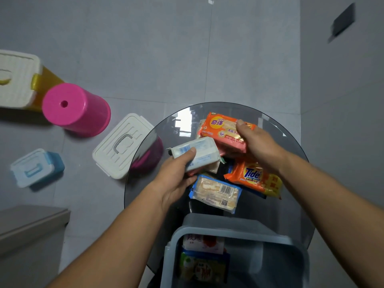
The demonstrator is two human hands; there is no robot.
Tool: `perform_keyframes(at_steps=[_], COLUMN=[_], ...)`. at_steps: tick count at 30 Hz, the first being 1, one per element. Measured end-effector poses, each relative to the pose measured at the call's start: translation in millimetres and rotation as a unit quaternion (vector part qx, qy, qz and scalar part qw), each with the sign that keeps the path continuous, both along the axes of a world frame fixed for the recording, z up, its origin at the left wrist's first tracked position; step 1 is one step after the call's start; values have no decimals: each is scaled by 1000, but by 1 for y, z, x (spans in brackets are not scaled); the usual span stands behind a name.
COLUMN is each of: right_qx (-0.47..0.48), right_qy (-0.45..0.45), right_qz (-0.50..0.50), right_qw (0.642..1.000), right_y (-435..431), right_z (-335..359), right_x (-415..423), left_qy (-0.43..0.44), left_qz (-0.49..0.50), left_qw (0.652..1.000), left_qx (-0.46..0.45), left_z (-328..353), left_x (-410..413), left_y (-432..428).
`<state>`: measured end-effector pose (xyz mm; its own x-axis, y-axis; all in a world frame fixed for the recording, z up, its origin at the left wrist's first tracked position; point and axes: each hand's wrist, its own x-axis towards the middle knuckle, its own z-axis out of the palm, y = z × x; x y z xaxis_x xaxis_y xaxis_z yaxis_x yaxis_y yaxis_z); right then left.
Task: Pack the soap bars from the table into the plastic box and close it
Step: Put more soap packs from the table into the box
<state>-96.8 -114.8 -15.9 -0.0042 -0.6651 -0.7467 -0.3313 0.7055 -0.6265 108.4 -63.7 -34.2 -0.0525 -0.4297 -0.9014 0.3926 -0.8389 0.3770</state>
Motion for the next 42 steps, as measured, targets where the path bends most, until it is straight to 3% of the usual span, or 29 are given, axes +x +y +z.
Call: perform_keyframes(at_steps=[4, 6, 9, 12, 20, 25, 29, 33, 42], right_qx=[-2, -16, -27, -27, 10, 92, 99, 85, 62], right_qy=[0, -29, -108, -133, -141, -135, -69, -21, -78], right_qz=[6, -89, -263, -349, -260, -196, -247, -224, -297], right_qw=[1000, 996, 958, 927, 955, 967, 961, 971, 950], right_y=[0, -2, -8, -6, 56, 97, 111, 112, 116], right_z=[0, -5, -7, -4, 15, 28, 11, 1, -4], right_x=[2, 0, -10, -31, -74, -94, -96, -81, -71], left_qy=[-7, -11, 3, 21, 69, 89, 84, 83, 86], left_qz=[-13, -13, 14, 48, 28, 5, -17, -16, 75], left_qw=[1000, 999, 999, 998, 996, 995, 996, 996, 993], left_qx=[-23, -30, -34, -37, -51, -38, -33, -36, -8], left_z=[-2, -6, -11, -13, 0, 12, 14, 14, 13], left_x=[11, 17, 25, 34, 44, 33, 21, 14, 13], left_y=[4, 8, 11, 13, 19, 24, 30, 36, 46])
